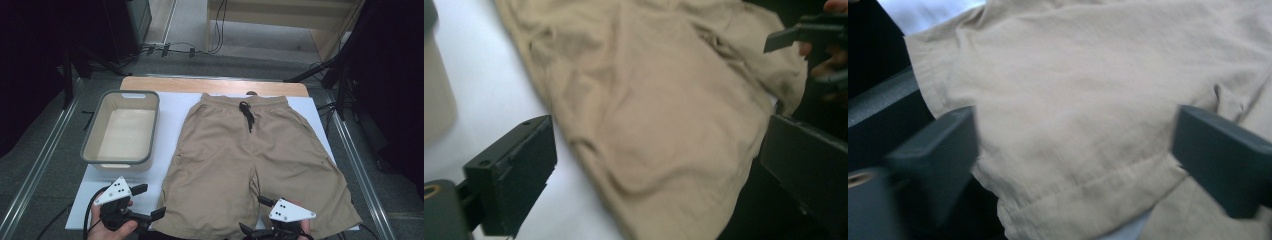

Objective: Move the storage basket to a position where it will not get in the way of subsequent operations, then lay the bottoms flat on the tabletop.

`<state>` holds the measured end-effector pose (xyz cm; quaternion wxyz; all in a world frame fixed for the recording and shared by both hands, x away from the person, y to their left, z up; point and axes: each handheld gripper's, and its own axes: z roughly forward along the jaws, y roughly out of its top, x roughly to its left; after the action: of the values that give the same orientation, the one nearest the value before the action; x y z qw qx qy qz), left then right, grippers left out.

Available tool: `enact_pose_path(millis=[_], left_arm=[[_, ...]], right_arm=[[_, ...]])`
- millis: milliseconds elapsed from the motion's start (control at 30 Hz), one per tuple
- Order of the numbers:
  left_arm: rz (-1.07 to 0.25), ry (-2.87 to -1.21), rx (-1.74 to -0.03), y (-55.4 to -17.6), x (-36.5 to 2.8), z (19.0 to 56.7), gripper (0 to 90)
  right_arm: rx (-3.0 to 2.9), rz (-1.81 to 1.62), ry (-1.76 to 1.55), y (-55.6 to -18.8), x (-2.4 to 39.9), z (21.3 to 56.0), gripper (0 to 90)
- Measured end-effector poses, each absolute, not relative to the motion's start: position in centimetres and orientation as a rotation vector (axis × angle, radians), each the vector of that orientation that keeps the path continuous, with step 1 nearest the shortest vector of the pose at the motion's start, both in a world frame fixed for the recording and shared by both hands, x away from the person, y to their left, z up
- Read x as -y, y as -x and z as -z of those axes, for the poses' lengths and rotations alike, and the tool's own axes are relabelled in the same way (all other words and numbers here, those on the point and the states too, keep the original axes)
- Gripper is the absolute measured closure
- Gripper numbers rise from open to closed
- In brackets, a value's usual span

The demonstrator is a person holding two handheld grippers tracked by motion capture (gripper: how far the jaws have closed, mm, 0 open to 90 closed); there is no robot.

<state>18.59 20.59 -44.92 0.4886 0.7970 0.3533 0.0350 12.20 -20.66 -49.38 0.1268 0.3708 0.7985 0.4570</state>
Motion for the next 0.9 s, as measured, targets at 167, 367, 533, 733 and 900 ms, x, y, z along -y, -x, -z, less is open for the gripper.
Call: enact_pose_path(millis=[167, 367, 533, 733, 900], left_arm=[[-0.104, -1.897, -0.795, -20.4, -19.5, 42.6, 0.0], [-0.15, -1.891, -0.764, -22.9, -18.0, 40.5, 0.0], [-0.17, -1.894, -0.729, -25.1, -16.4, 39.1, 0.0], [-0.183, -1.905, -0.696, -28.0, -14.7, 38.1, 0.0], [-0.198, -1.926, -0.688, -30.5, -13.2, 37.7, 0.0]], right_arm=[[-2.322, -1.357, -1.098, -12.5, 20.5, 48.7, 0.0], [-2.322, -1.364, -1.109, -12.8, 20.4, 48.0, 0.0], [-2.31, -1.354, -1.11, -13.4, 20.8, 47.6, 0.0], [-2.291, -1.353, -1.125, -13.8, 21.0, 47.5, 0.0], [-2.281, -1.34, -1.118, -13.9, 20.7, 47.9, 0.0]])
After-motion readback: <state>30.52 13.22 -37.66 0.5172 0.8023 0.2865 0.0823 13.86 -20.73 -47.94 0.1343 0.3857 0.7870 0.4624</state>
